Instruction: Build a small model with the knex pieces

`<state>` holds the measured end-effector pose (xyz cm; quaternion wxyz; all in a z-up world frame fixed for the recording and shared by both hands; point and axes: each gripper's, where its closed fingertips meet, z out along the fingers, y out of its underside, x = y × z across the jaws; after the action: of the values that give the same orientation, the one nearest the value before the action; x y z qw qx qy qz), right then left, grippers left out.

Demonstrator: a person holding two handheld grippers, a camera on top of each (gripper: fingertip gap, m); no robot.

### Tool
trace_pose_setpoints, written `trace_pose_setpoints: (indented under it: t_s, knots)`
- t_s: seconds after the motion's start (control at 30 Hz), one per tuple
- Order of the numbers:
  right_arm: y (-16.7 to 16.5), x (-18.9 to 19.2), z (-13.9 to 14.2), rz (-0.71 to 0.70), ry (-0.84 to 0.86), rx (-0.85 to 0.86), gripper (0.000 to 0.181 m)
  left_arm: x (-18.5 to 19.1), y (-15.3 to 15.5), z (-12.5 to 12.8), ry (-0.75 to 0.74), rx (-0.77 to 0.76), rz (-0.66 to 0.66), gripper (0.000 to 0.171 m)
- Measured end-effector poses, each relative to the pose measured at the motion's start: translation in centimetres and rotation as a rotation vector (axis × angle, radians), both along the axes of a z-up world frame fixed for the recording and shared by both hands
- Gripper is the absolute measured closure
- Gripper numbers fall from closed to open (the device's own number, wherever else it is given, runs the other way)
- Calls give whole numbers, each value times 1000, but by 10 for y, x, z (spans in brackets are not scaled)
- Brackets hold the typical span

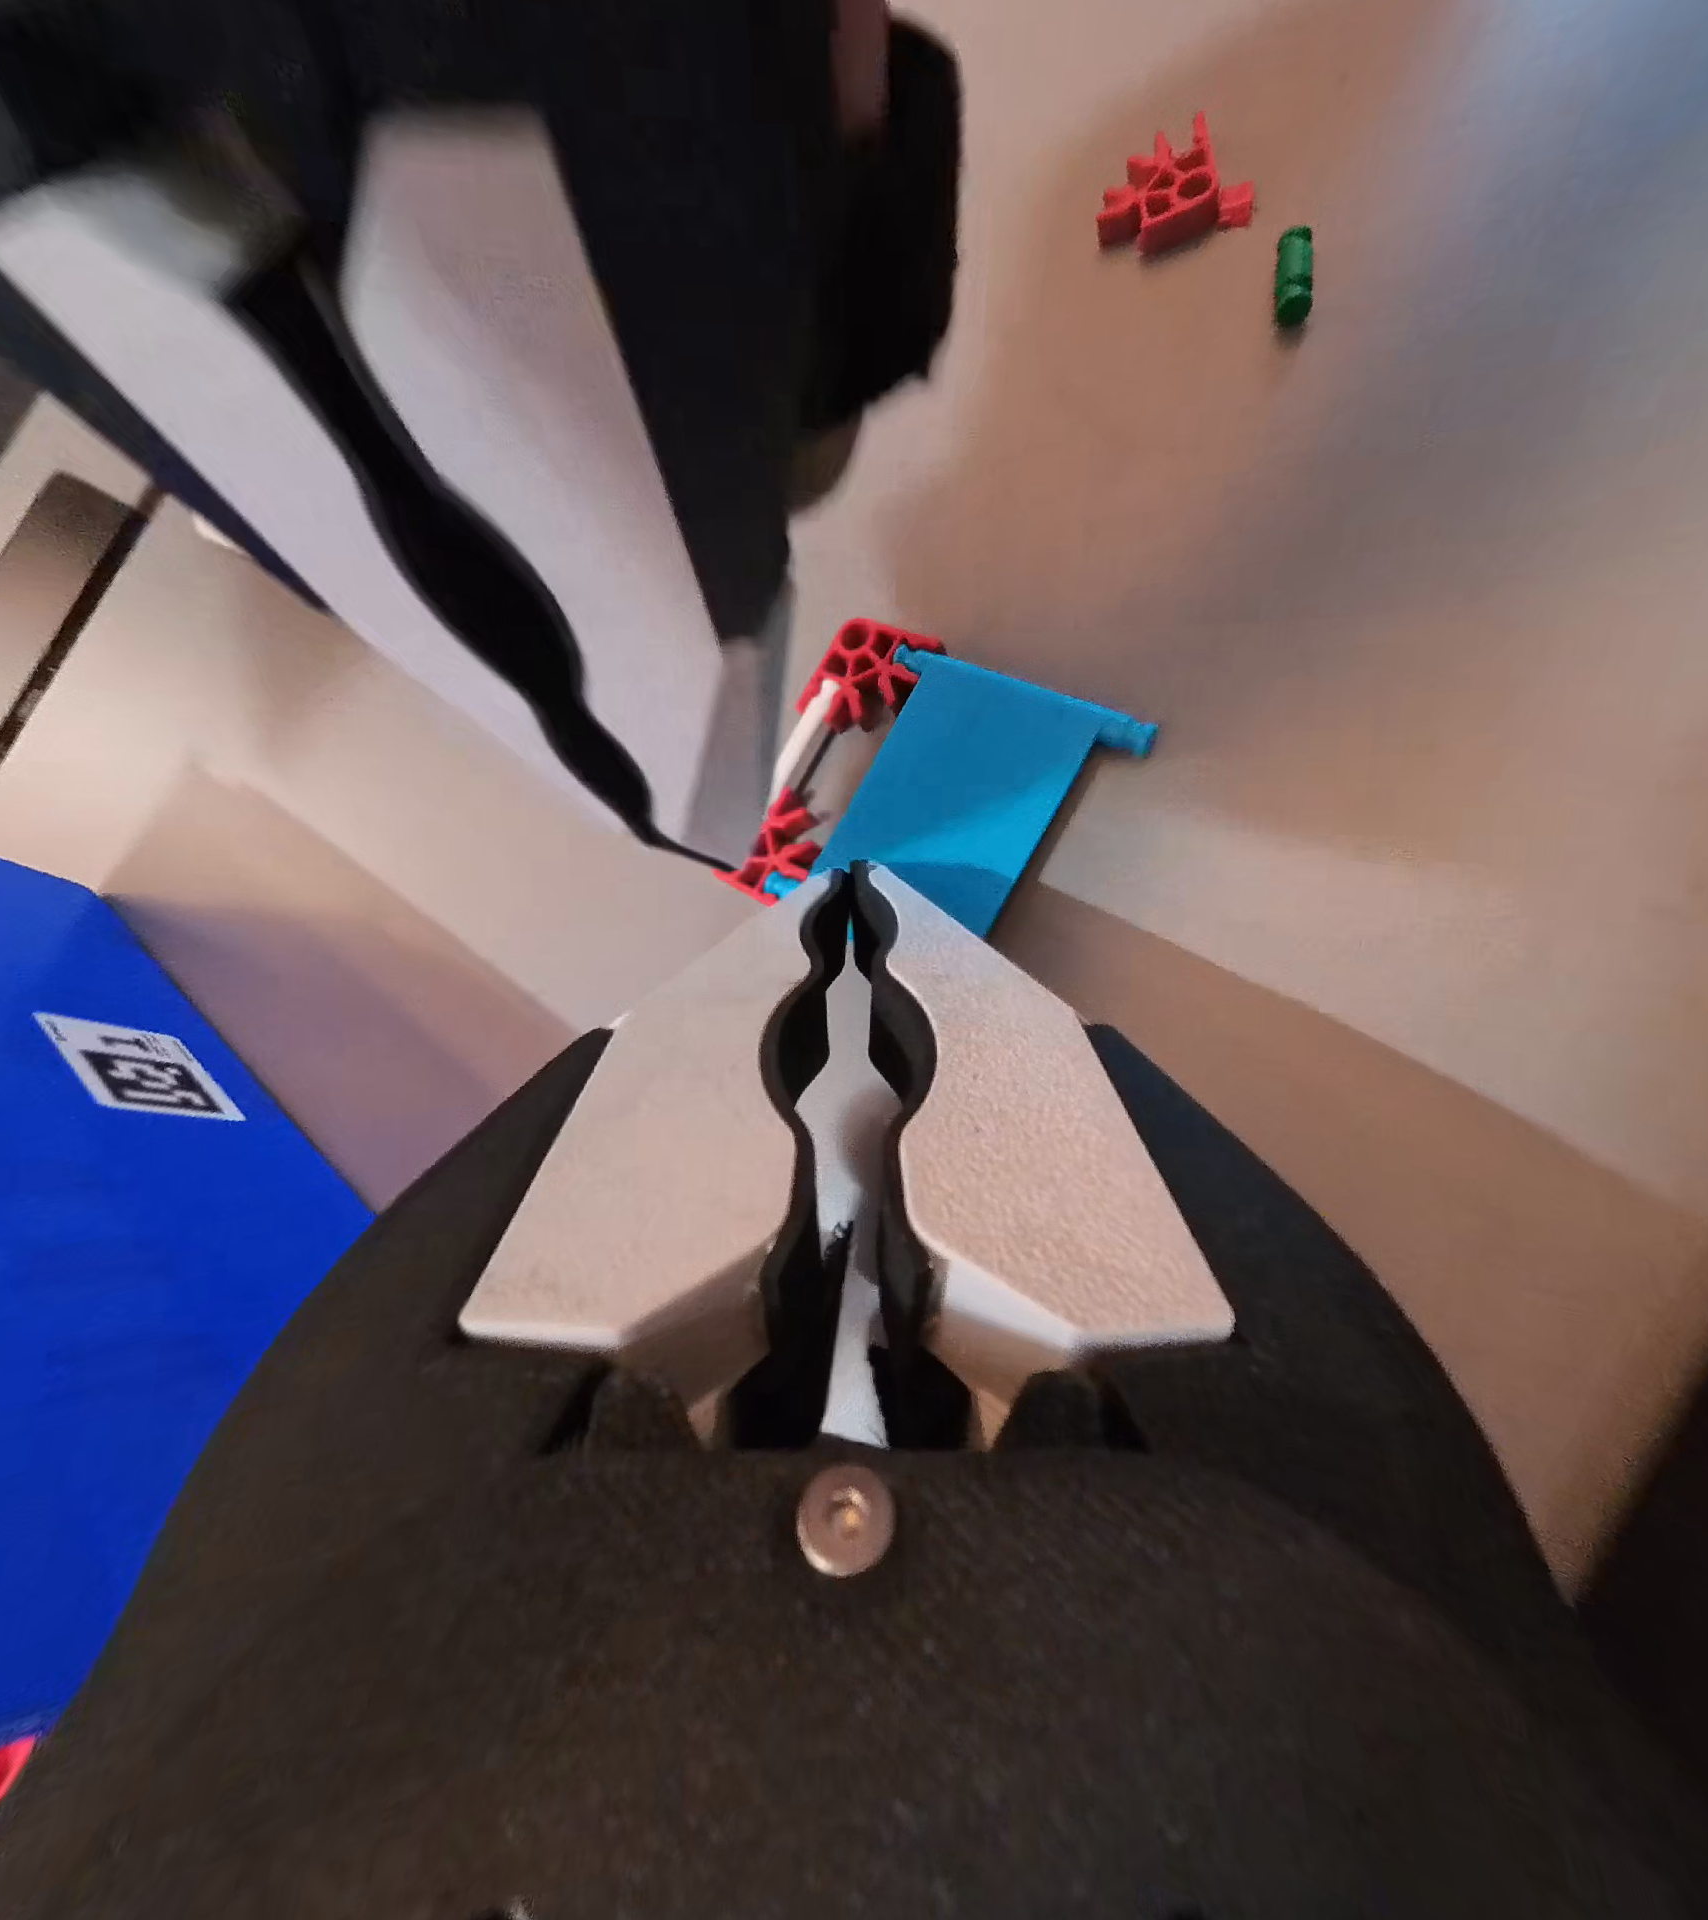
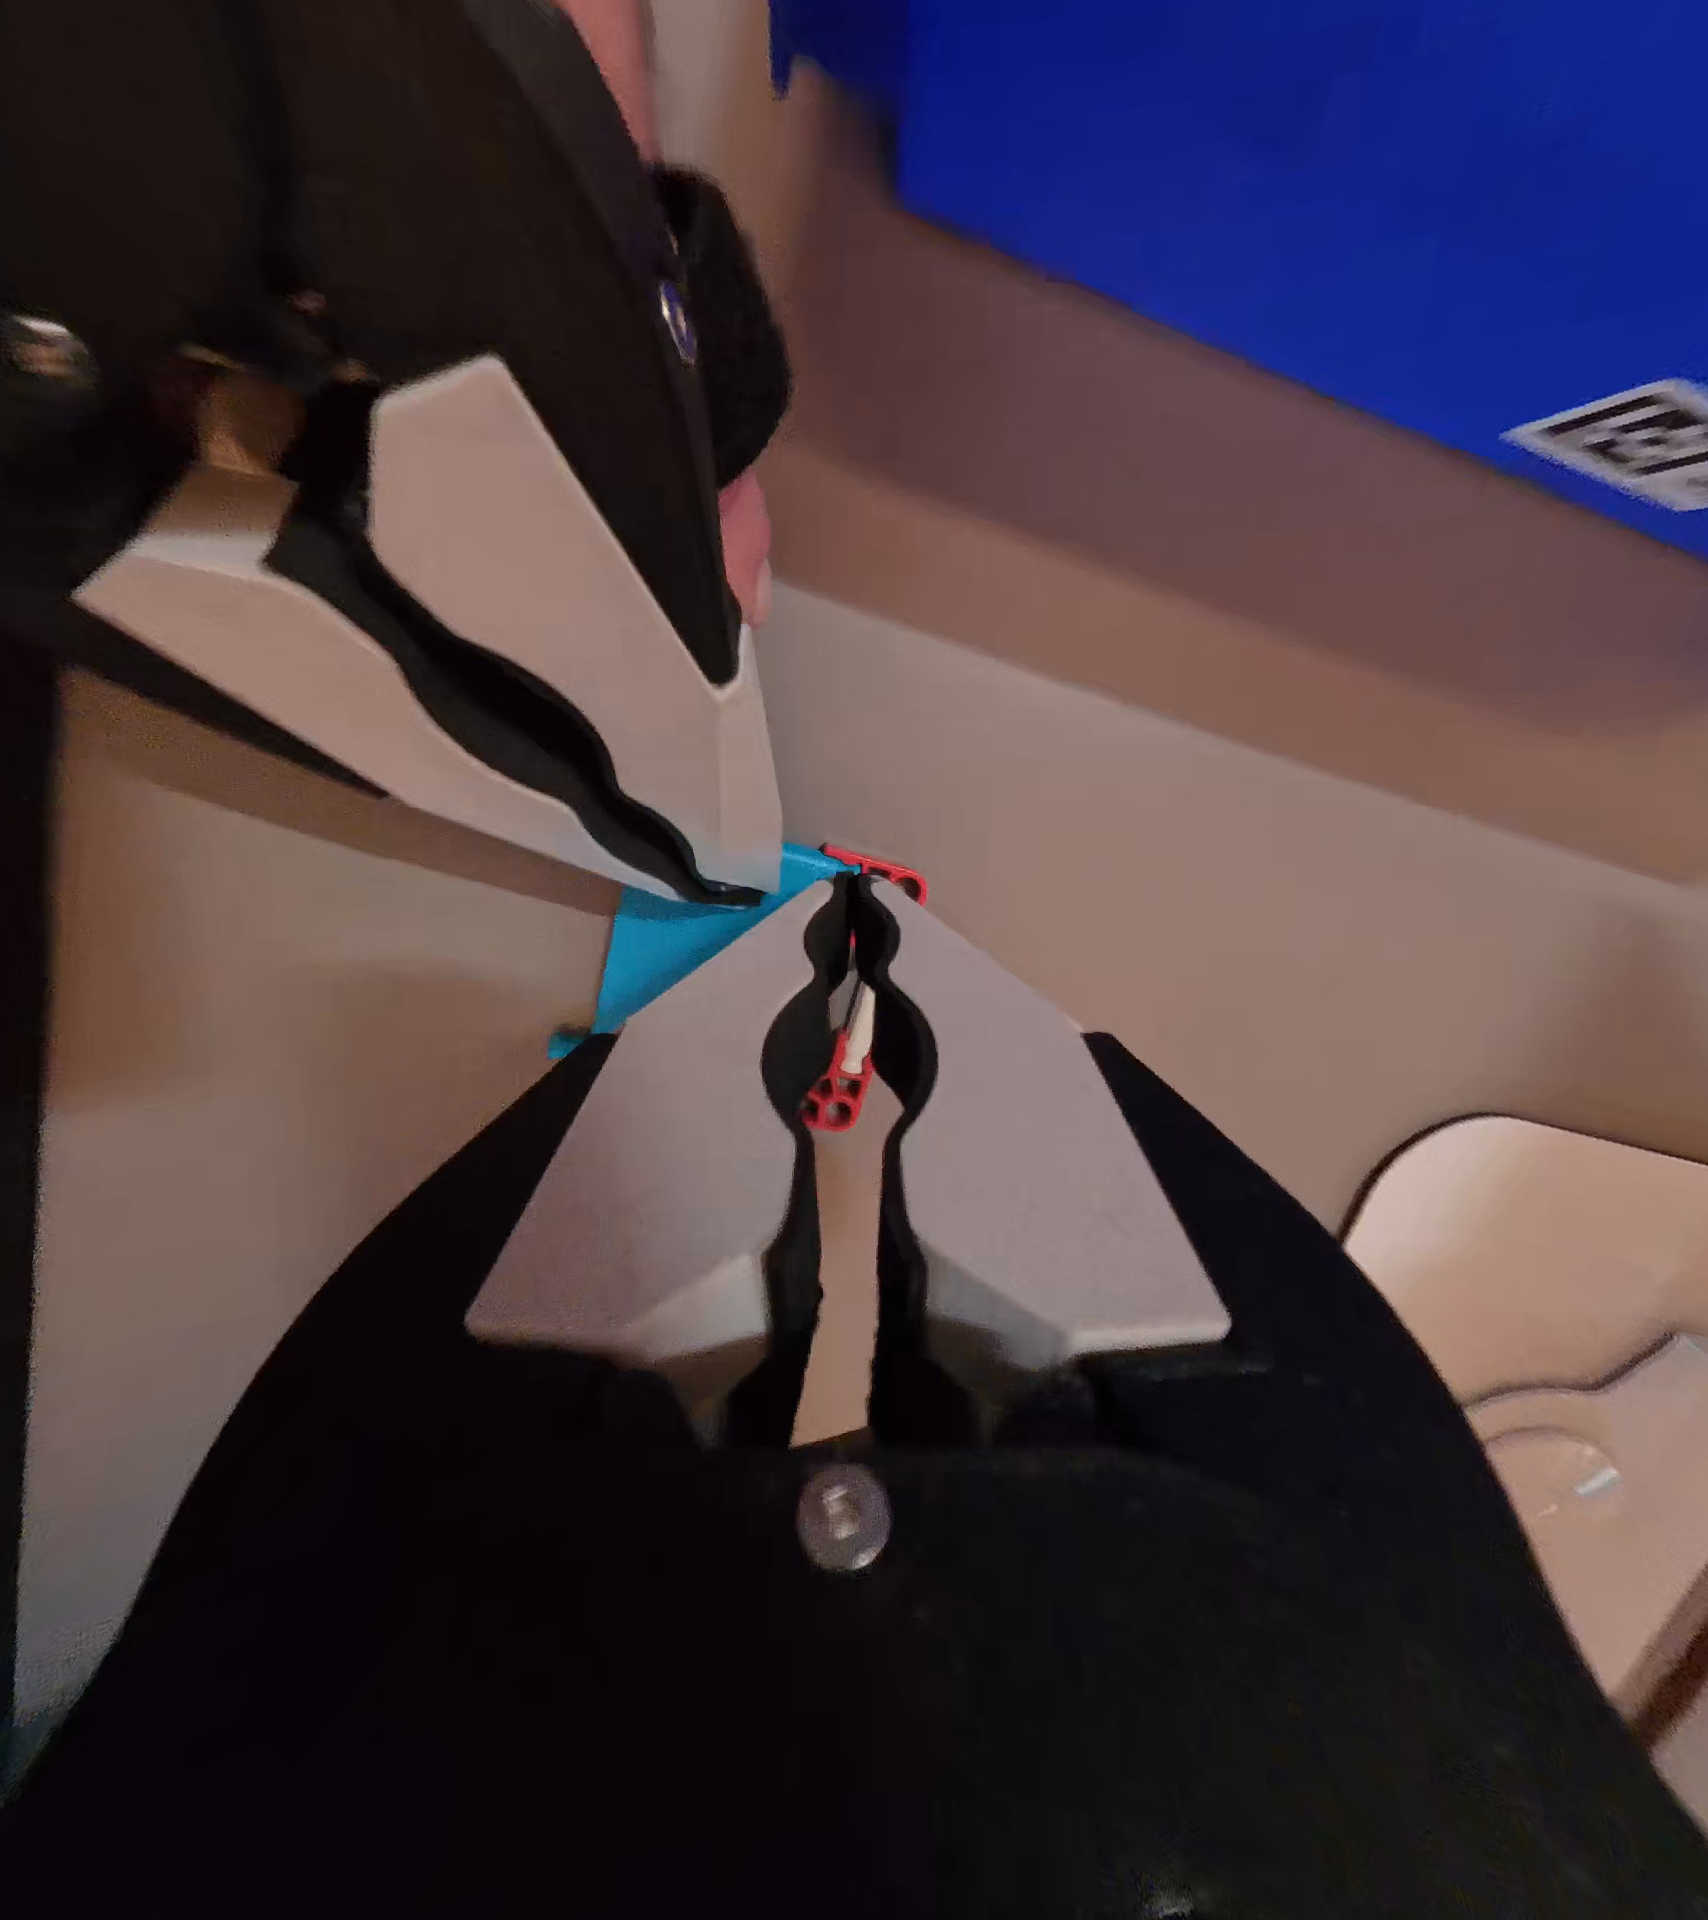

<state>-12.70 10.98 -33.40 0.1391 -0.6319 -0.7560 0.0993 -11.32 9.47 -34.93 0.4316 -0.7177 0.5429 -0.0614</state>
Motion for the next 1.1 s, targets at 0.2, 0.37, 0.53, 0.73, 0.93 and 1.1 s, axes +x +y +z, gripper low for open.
trace_pose_setpoints:
  t_s: [0.2, 0.37, 0.53, 0.73, 0.93, 1.1]
  knots:
    - [3, 26, 32, -84, 212, -54, 173, -7, -4, 18, -97, -38, 3, 160]
    - [-5, 36, 7, -87, 218, -49, 172, -5, -22, 14, -110, -106, -75, 158]
    - [-9, 40, -7, -67, 217, -81, 173, 0, -27, 2, -50, -115, -110, 157]
    - [-19, 44, -17, -35, 217, -158, 181, -5, -12, -4, 17, -53, -63, 158]
    - [-25, 50, -17, -33, 215, -189, 181, -3, -5, -5, 19, -47, -61, 159]
    - [-43, 55, -22, 18, 169, -226, 181, -6, 8, -6, 42, -23, -4, 167]
